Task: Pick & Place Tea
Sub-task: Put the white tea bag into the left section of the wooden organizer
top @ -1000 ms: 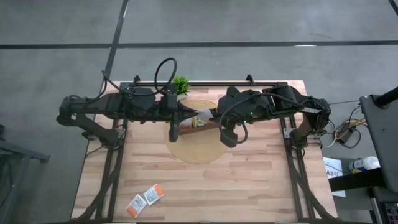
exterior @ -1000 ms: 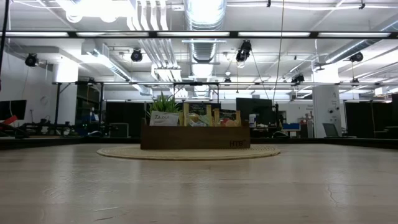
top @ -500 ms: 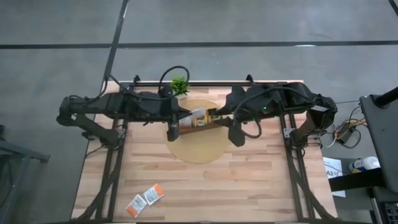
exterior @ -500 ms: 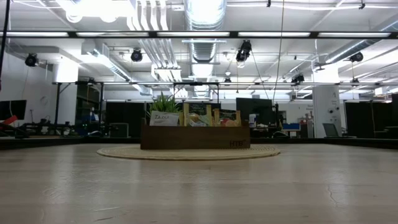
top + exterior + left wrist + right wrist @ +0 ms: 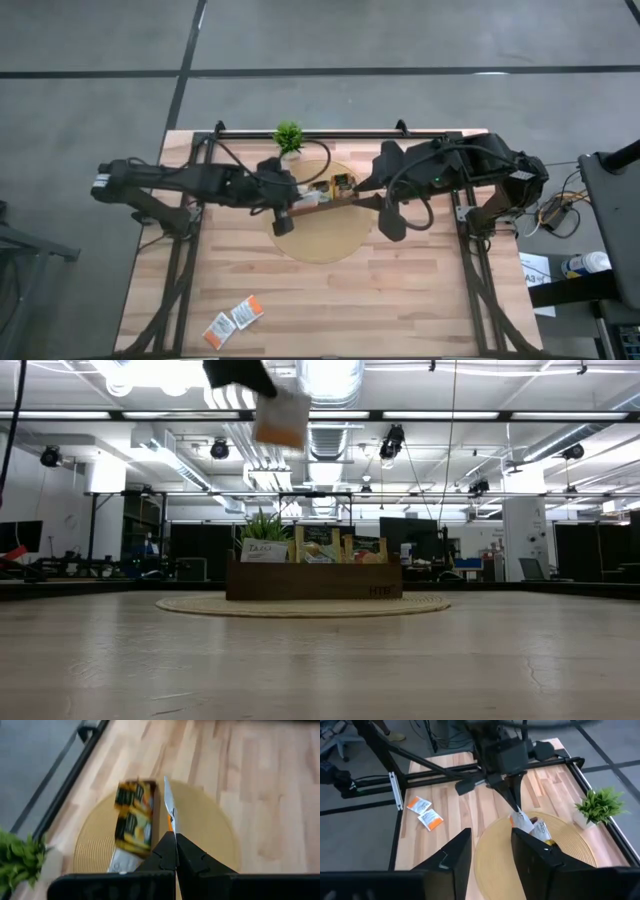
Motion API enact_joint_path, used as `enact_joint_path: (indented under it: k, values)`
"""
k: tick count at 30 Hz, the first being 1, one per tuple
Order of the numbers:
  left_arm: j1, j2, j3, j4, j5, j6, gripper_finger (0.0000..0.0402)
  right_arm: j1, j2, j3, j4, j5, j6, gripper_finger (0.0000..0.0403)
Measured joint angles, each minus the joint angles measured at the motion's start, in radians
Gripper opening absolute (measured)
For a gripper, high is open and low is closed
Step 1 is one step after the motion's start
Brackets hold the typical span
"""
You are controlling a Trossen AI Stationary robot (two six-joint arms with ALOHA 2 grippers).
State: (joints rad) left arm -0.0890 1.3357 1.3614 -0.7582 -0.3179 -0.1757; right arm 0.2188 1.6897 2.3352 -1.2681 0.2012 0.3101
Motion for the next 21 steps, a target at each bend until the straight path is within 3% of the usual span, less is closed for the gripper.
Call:
enact_joint_path:
  k: [21]
  values:
    - [0.224,-0.09,-0.393,0.279,0.173,0.045,0.0,0.006,0.0,0.0,-0.015,0.002,0.024,0.0112]
